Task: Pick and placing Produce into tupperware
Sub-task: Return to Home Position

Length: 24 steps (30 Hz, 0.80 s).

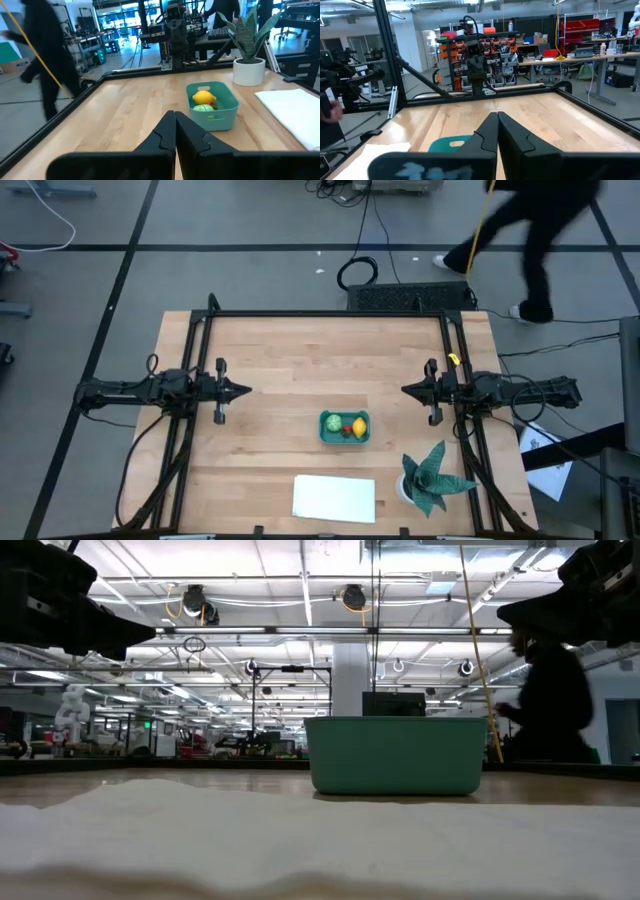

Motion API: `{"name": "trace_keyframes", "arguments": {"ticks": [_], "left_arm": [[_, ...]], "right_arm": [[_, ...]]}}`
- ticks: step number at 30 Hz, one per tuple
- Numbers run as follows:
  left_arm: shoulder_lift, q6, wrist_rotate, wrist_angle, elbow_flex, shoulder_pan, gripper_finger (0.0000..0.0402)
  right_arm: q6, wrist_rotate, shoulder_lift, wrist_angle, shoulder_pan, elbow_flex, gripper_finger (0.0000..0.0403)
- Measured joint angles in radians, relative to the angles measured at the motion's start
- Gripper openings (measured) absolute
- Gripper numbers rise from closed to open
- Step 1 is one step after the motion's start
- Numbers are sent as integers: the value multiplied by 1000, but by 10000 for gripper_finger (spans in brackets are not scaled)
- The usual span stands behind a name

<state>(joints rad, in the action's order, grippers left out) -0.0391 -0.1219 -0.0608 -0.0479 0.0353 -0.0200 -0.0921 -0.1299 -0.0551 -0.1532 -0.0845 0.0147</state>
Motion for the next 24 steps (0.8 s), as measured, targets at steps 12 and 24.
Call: {"name": "trace_keyframes", "arguments": {"ticks": [12, 24], "left_arm": [[0, 23, 0, 0, 0, 0, 1], [0, 23, 0, 0, 0, 0, 1]], "right_arm": [[0, 0, 0, 0, 0, -1, 0], [0, 0, 0, 0, 0, -1, 0]]}}
